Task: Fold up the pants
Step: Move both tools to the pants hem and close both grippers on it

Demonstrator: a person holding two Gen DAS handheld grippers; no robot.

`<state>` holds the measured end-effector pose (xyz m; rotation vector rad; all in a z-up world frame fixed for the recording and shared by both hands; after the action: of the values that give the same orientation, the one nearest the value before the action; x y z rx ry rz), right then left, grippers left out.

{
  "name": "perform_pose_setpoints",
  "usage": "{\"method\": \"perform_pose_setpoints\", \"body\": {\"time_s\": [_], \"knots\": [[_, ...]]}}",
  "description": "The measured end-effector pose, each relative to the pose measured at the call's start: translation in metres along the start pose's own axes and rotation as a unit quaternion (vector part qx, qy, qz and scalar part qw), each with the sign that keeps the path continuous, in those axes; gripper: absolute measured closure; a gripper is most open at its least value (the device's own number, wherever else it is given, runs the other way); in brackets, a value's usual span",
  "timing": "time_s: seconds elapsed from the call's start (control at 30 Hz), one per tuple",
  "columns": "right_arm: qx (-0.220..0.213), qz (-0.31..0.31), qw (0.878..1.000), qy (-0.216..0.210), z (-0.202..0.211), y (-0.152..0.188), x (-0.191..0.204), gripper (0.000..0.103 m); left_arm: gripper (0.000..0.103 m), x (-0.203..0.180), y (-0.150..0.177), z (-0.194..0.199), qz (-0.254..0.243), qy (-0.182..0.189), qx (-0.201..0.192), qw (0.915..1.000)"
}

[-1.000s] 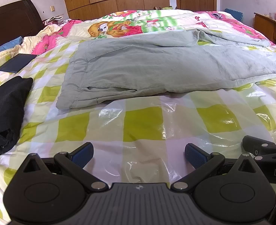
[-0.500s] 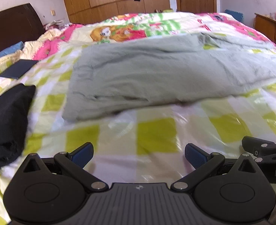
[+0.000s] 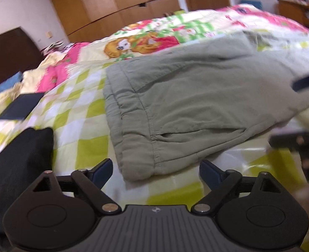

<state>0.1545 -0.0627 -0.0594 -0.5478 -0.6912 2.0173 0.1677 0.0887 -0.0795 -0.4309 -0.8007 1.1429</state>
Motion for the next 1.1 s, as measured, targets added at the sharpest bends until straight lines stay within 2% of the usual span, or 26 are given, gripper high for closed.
{"method": "perform_pose_setpoints", "body": {"time_s": [0.03, 0.1, 0.17, 0.23, 0.3, 0.33, 0.37, 0.4, 0.43, 0.53, 0.6, 0.8, 1.1], "knots": [[0.003, 0.007, 1.0, -0.007, -0.007, -0.004, 0.001, 0.015, 0.005, 0.0, 0.001, -0.005, -0.011, 0.003, 0.003, 0.9999], [0.015, 0.014, 0.999, -0.026, -0.02, -0.008, 0.004, 0.026, 0.011, 0.0, 0.004, -0.012, -0.009, 0.031, 0.014, 0.9994], [0.029, 0.015, 0.998, -0.052, -0.029, -0.01, 0.007, 0.035, 0.012, 0.004, 0.005, -0.016, 0.011, 0.061, 0.024, 0.9978], [0.035, 0.019, 0.997, -0.065, -0.032, -0.012, 0.012, 0.039, 0.012, 0.01, 0.008, -0.021, 0.034, 0.089, 0.036, 0.9948], [0.04, 0.024, 0.996, -0.075, -0.031, -0.011, 0.014, 0.046, 0.012, 0.018, 0.011, -0.025, 0.058, 0.103, 0.047, 0.9918], [0.042, 0.024, 0.996, -0.079, -0.03, -0.012, 0.015, 0.048, 0.014, 0.023, 0.011, -0.026, 0.066, 0.104, 0.05, 0.9911], [0.043, 0.025, 0.995, -0.083, -0.029, -0.012, 0.016, 0.053, 0.022, 0.026, 0.01, -0.025, 0.072, 0.102, 0.049, 0.991], [0.044, 0.026, 0.995, -0.087, -0.028, -0.013, 0.018, 0.058, 0.035, 0.029, 0.008, -0.024, 0.078, 0.1, 0.046, 0.9909], [0.047, 0.026, 0.995, -0.088, -0.028, -0.014, 0.019, 0.058, 0.04, 0.028, 0.006, -0.025, 0.084, 0.104, 0.045, 0.99], [0.053, 0.037, 0.994, -0.083, -0.031, -0.016, 0.025, 0.061, 0.045, 0.022, 0.003, -0.028, 0.063, 0.101, 0.041, 0.9921], [0.056, 0.036, 0.994, -0.086, -0.031, -0.018, 0.028, 0.067, 0.051, 0.023, 0.003, -0.027, 0.06, 0.103, 0.038, 0.9921], [0.069, 0.018, 0.992, -0.1, -0.035, -0.023, 0.046, 0.082, 0.061, 0.034, 0.009, -0.023, 0.063, 0.112, 0.045, 0.9907], [0.076, 0.031, 0.983, -0.161, -0.022, -0.024, 0.109, 0.084, 0.063, 0.078, 0.043, -0.005, 0.071, 0.078, 0.064, 0.9923]]}}
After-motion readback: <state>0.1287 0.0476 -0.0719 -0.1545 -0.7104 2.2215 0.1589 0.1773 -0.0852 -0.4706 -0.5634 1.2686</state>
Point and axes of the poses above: each gripper's, at about its wrist camera, not at the fingertips, and z roughly against the way its jaws point, x to its left, y to its underside, the point moved 9 cm from there along -z, roughly the way its jaws point, and after that the axes turned 5 degrees about -y, right-handed, at the moved point
